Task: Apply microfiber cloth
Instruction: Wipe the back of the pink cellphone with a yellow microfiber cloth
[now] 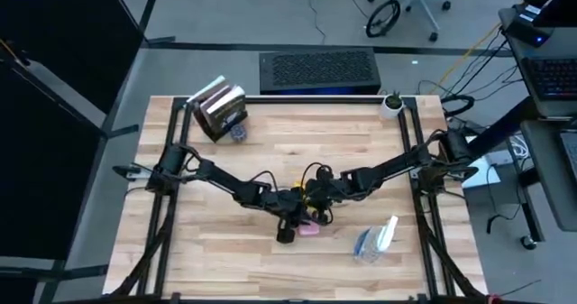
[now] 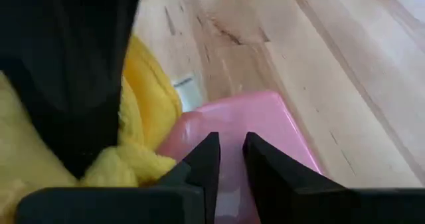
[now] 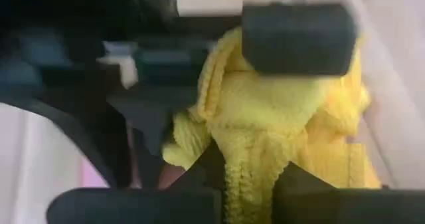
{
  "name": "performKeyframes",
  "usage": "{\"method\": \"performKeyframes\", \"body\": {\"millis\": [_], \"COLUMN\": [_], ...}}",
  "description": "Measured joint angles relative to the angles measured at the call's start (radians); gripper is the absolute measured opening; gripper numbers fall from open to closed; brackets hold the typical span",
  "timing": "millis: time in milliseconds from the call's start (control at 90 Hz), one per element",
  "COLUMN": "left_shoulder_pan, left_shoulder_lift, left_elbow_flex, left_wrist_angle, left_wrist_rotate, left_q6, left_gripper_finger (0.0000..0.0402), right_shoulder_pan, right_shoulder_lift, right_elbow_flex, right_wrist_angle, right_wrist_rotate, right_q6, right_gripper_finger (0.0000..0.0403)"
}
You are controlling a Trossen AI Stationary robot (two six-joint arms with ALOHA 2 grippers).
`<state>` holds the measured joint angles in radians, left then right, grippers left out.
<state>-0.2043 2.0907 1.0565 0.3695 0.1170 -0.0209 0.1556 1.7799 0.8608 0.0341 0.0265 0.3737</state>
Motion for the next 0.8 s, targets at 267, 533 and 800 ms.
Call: {"method": "performKeyframes", "body": {"millis": [267, 533, 800], "left_shoulder_pan": [0.000, 0.000, -0.003], "left_shoulder_lift": [0.000, 0.000, 0.000], "left_elbow_flex": [-0.002, 0.000, -0.001], "left_wrist_angle": [-0.006, -0.005, -0.004], "left_wrist_rotate": [0.000, -0.003, -0.002], "left_q6": [-0.007, 0.008, 0.008], "left_gripper_finger": [0.0063, 0.0063, 0.0063], "right_shoulder_pan": [-0.067, -0.111, -0.041], "right_shoulder_lift": [0.046, -0.030, -0.014], "right_elbow_flex": [0.006, -0.001, -0.002], "right_wrist_angle": [0.034, -0.003, 0.064], "right_wrist_rotate": [0.064, 0.090, -0.078], "right_q6": [-0.026, -0.030, -0.074], "right_gripper_finger": [0.0018, 0.0018, 0.0018]}}
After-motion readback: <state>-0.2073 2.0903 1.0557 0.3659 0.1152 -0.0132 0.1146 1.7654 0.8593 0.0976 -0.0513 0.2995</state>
